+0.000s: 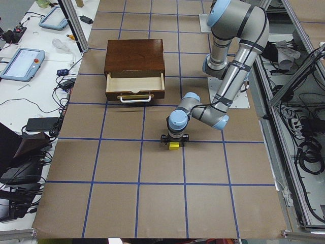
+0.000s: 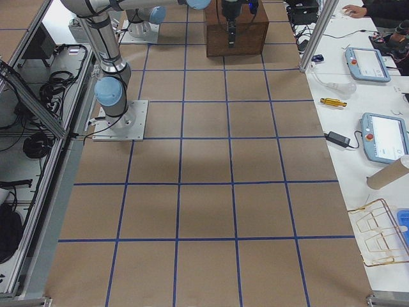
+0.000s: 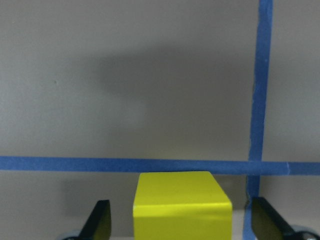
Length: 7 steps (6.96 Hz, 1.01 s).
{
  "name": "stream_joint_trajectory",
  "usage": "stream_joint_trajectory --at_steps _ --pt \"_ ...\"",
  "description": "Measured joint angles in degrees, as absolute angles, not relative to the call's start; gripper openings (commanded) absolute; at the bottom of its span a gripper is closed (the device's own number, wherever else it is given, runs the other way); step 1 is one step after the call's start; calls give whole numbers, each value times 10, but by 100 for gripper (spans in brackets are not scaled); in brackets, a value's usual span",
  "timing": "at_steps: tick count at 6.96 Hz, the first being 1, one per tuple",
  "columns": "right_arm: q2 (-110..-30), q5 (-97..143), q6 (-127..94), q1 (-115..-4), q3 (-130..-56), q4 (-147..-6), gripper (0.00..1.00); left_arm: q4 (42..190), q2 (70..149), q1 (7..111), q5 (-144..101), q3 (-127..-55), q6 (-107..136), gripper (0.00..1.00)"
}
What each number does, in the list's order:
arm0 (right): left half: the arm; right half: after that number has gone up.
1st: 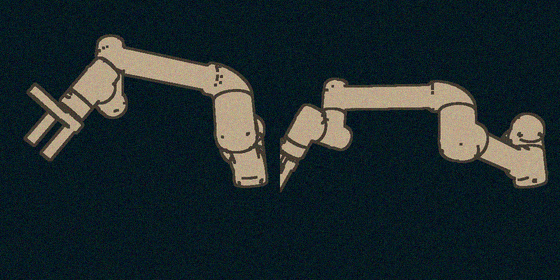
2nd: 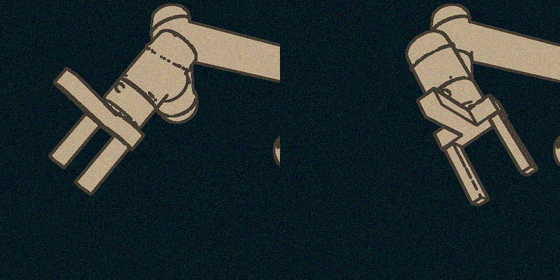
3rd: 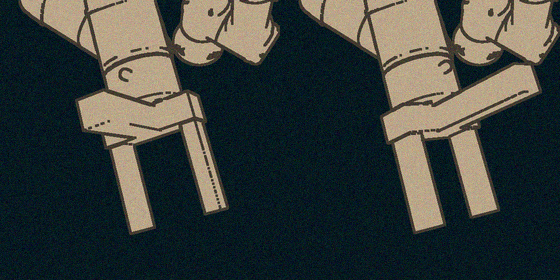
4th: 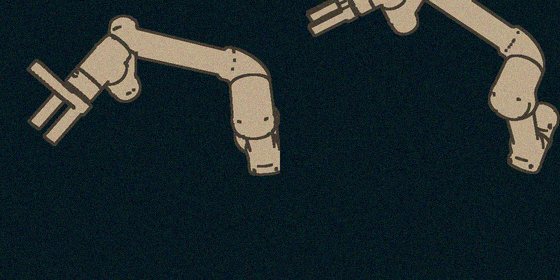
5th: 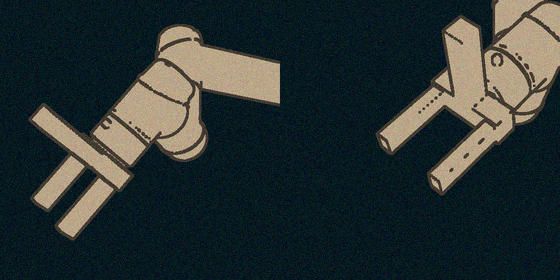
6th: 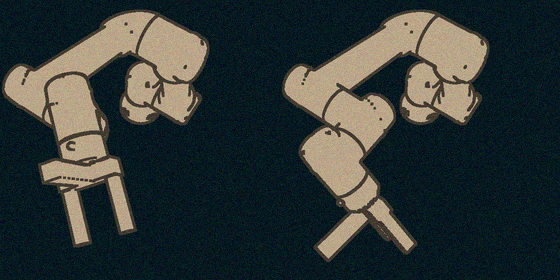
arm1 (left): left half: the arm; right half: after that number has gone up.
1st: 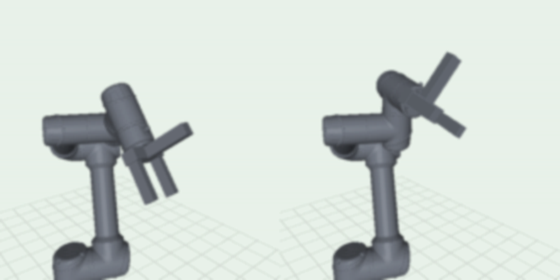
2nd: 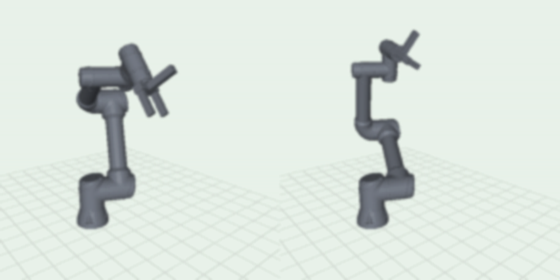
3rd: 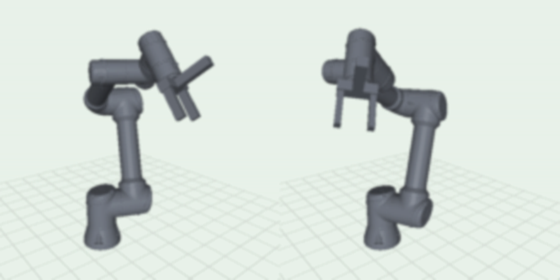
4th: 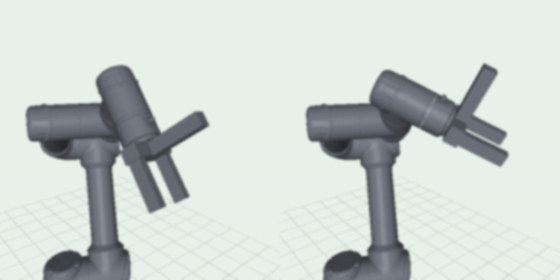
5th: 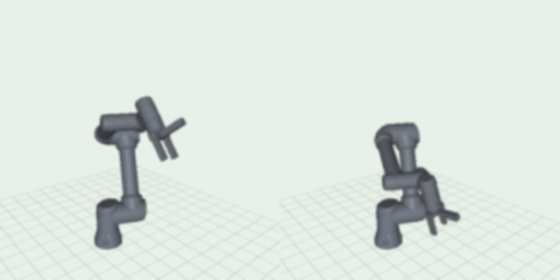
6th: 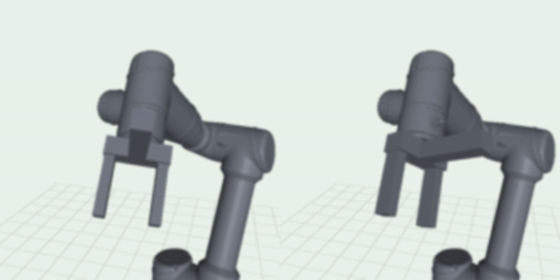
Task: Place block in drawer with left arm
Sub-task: 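Lower the left gripper over the yellow cube and close on it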
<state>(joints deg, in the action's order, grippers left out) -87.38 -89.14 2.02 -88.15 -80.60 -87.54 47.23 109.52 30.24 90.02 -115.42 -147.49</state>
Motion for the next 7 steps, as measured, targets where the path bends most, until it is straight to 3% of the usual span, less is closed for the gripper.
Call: stream_joint_trajectory --at_steps 7 --pt "-874 -891 20 -881 -806 -875 100 459 1105 301 900 -1155 -1469 96"
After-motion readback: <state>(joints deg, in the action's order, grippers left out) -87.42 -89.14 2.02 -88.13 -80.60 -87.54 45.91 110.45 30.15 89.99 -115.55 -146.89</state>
